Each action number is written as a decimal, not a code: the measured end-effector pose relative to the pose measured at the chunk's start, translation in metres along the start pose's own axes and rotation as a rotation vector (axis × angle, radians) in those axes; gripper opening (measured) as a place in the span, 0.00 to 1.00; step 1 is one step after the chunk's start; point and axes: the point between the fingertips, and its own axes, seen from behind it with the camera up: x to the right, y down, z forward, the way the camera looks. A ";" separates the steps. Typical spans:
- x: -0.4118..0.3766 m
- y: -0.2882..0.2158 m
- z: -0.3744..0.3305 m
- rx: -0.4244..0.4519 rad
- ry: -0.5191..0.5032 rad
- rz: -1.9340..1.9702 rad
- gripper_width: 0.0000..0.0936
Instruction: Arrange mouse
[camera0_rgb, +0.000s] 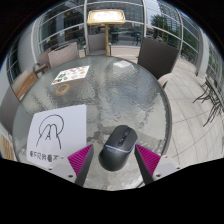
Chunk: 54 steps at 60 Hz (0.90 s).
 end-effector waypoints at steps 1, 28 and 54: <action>-0.001 -0.004 0.003 0.000 -0.006 -0.005 0.88; -0.024 -0.038 0.031 0.028 -0.044 -0.130 0.45; -0.031 -0.168 -0.071 0.168 0.015 -0.092 0.34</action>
